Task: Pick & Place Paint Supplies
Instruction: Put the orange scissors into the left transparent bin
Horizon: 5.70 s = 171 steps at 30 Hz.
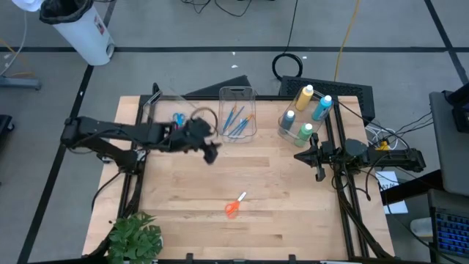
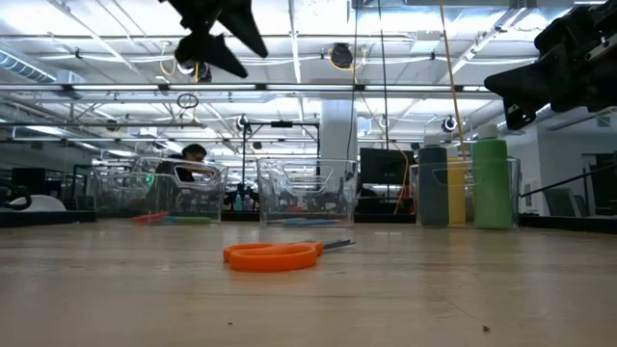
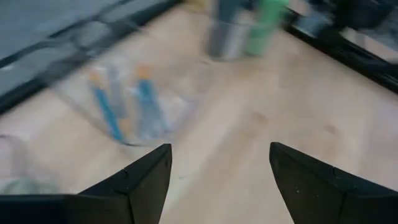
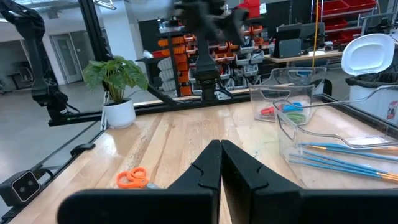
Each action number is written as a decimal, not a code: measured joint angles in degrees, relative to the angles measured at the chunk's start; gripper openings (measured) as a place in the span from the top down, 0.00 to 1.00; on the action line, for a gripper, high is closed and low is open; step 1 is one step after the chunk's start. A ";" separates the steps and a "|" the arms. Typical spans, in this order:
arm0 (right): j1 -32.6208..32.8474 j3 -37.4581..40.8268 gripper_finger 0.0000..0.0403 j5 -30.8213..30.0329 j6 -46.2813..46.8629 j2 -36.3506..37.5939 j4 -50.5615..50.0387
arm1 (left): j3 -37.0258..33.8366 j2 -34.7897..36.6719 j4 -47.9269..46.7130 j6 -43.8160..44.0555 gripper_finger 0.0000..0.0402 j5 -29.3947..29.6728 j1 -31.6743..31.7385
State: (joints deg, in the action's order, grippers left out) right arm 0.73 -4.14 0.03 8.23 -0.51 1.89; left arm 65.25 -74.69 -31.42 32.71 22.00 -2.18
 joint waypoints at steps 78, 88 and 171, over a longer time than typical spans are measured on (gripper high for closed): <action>0.00 1.38 1.00 -0.07 1.62 0.02 1.25 | 0.00 -38.50 22.97 -17.56 0.33 -10.27 -19.60; 0.00 1.38 1.00 -0.04 1.62 0.02 1.25 | 0.02 -38.52 21.96 -17.36 0.56 -10.32 -19.43; 0.02 1.38 1.00 0.13 3.08 0.01 0.85 | -18.25 -21.85 88.08 -20.79 1.00 -29.04 -15.92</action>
State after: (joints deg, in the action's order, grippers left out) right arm 0.75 -2.76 0.16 11.31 -0.50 2.74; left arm 47.01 -96.54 56.66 11.92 -7.05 -18.10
